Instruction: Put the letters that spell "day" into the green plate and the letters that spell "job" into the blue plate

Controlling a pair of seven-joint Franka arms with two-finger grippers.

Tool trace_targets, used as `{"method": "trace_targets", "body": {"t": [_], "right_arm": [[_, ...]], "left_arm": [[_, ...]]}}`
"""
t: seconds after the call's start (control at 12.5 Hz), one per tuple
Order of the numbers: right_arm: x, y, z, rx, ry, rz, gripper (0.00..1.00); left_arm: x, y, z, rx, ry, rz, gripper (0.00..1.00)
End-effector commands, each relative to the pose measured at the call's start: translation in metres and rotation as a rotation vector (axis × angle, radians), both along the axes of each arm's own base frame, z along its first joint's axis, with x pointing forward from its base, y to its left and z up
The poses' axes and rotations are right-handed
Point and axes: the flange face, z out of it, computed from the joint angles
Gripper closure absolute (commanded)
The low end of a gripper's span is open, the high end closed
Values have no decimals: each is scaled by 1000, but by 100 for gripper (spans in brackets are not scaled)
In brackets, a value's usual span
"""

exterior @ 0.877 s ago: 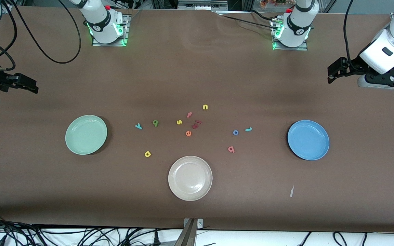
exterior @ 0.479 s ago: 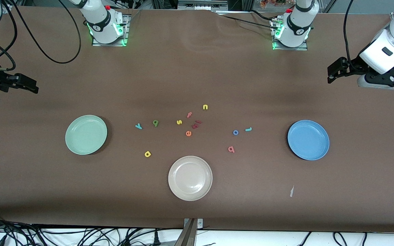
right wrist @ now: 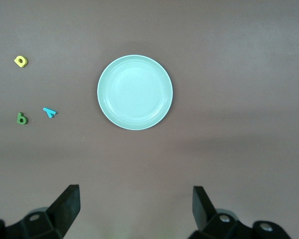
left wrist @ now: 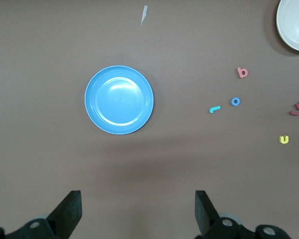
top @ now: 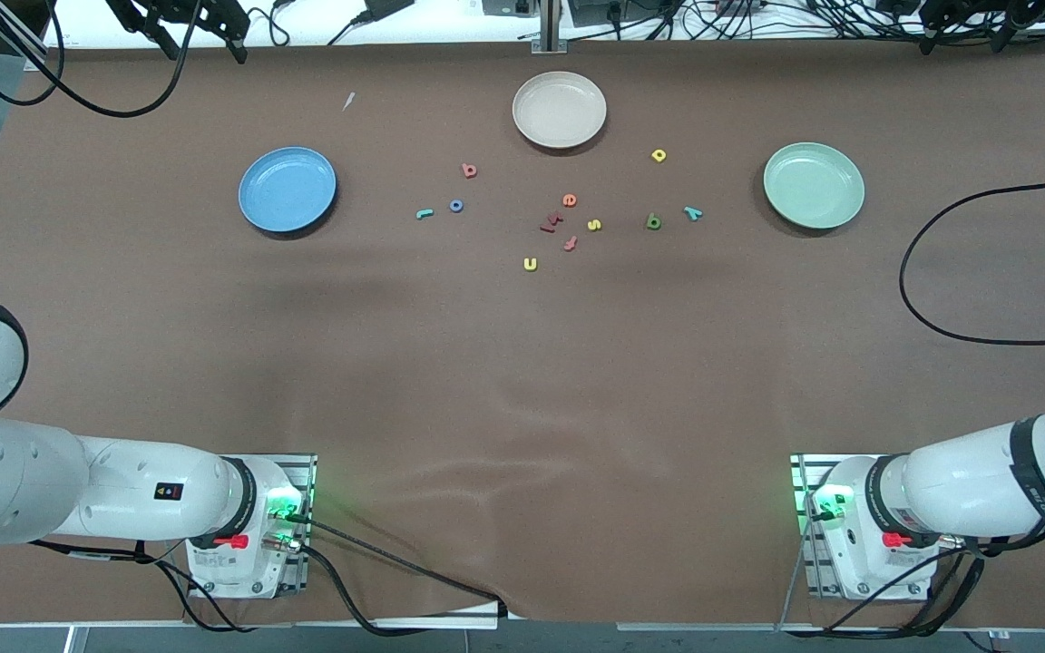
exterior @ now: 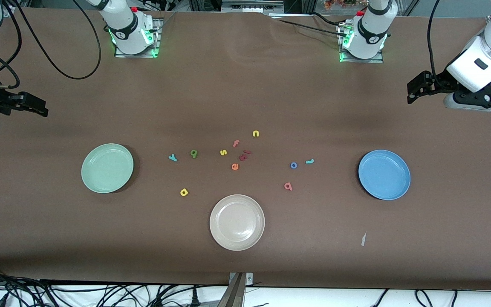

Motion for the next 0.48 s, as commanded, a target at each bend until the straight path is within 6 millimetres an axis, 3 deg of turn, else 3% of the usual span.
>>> {"method": "trace_targets", "body": {"t": [0.0,0.4], "right_arm": [[1,1,2,-6,-4,0,0],[1,1,1,-6,-2,0,0]], "left_arm": [[-3,0,4,17,-3,-16,0],[-2,7,4,18,-1,-9,0]]}}
